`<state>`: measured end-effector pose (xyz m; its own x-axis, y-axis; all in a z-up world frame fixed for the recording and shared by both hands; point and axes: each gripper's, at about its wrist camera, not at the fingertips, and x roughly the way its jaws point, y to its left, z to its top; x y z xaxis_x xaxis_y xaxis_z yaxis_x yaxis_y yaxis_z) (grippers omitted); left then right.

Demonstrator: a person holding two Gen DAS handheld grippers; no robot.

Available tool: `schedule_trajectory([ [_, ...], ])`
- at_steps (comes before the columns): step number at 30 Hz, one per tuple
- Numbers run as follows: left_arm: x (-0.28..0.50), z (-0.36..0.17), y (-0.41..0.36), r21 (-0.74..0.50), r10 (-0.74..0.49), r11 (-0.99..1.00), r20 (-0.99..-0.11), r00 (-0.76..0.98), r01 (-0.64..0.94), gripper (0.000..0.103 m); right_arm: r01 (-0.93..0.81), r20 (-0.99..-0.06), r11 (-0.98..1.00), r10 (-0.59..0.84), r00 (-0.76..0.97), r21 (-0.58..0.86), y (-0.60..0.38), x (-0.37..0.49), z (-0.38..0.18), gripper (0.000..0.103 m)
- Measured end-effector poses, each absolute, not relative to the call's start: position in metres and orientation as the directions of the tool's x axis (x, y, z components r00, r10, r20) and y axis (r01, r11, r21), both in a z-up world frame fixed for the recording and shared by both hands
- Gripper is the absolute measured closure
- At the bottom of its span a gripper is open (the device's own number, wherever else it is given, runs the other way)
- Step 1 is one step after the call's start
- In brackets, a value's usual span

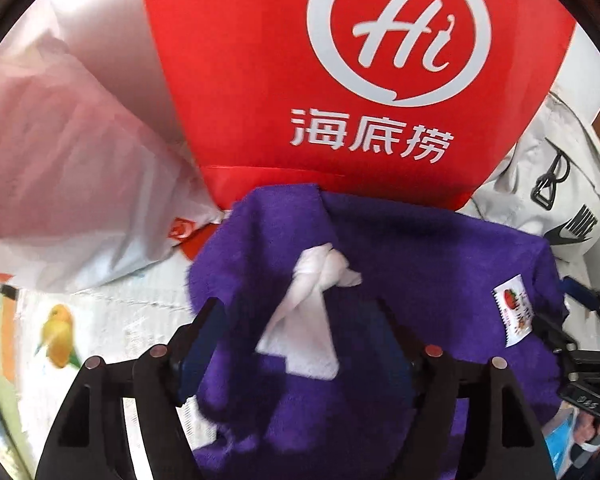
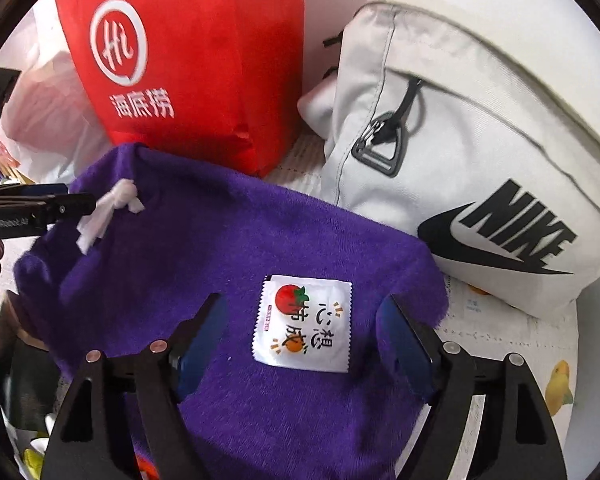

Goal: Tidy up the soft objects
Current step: 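Release the tissue with the left gripper while the right releases the packet onto the towel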

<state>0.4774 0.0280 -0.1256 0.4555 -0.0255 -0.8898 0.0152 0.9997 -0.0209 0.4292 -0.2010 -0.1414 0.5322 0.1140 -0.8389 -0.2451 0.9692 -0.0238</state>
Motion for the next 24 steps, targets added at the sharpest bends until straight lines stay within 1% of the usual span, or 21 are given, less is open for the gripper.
schedule_trajectory([
  [3,0.459,-0.111,0.026,0.026,0.01,0.999,-0.869,0.495,0.027,0.031,-0.24,-0.824,0.97,0.117,0.555,-0.024,-0.202,0.416,-0.127,0.024],
  [7,0.425,-0.087,0.027,0.017,-0.015,0.999,-0.815,0.579,0.05,0.031,-0.243,-0.804,0.97,0.14,0.578,-0.006,-0.198,0.397,-0.105,0.023],
  [15,0.358,-0.062,0.038,-0.052,-0.063,0.998,-0.821,0.568,0.036,0.031,-0.254,-0.771,0.967,0.16,0.617,-0.002,-0.194,0.337,-0.079,0.023],
  [19,0.336,-0.067,0.044,-0.075,-0.089,0.996,-0.818,0.568,0.048,0.031,-0.256,-0.76,0.966,0.183,0.623,0.023,-0.19,0.302,-0.074,0.023],
  [24,0.279,-0.066,0.043,-0.096,-0.126,0.992,-0.816,0.565,0.082,0.031,-0.268,-0.755,0.963,0.203,0.624,0.037,-0.186,0.255,-0.074,0.023],
])
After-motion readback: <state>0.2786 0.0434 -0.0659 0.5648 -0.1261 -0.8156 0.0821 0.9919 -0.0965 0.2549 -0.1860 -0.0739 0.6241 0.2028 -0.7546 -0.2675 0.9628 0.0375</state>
